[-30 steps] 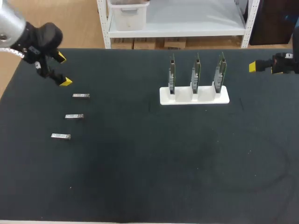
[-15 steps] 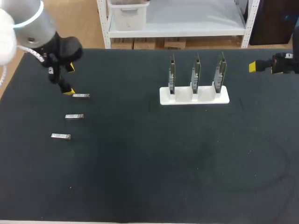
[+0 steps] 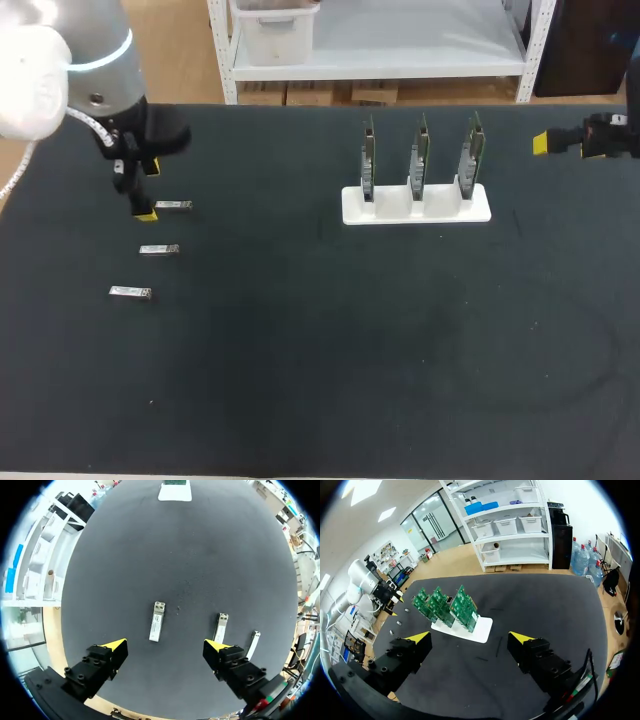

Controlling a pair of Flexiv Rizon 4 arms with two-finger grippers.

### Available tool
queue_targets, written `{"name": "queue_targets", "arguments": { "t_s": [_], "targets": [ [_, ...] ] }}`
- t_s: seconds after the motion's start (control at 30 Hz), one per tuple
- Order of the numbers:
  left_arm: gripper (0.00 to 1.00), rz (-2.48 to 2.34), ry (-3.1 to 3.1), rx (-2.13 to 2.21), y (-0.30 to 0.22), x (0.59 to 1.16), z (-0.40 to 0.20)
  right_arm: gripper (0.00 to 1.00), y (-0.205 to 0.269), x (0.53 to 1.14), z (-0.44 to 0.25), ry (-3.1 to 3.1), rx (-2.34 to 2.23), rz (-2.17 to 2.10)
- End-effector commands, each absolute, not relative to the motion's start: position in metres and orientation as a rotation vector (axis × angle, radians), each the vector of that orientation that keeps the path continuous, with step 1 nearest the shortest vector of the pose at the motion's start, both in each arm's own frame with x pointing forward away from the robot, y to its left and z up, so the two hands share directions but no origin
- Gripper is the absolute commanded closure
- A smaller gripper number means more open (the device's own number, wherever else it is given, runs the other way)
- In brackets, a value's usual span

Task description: Pick up the optical module with the left hand, and insert it into the network port with the right hand.

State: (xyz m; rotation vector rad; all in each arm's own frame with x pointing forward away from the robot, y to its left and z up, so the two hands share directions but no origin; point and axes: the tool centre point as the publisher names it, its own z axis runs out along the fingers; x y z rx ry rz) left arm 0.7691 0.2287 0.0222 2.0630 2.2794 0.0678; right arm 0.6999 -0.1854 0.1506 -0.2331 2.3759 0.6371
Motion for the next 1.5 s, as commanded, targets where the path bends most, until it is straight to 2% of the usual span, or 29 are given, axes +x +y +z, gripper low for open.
{"name": "queue_targets", "arguments": {
  "t_s": [0.03,1.5],
  "targets": [
    [0.00,0.034,2.282,2.087,0.228,0.775,0.014,0.00,-0.185,0.700,0.151,2.376,-0.231,0.633],
    [0.00,0.056,2.279,2.160,0.224,0.781,-0.019,0.00,-0.185,0.700,0.151,2.376,-0.231,0.633]
  ]
}}
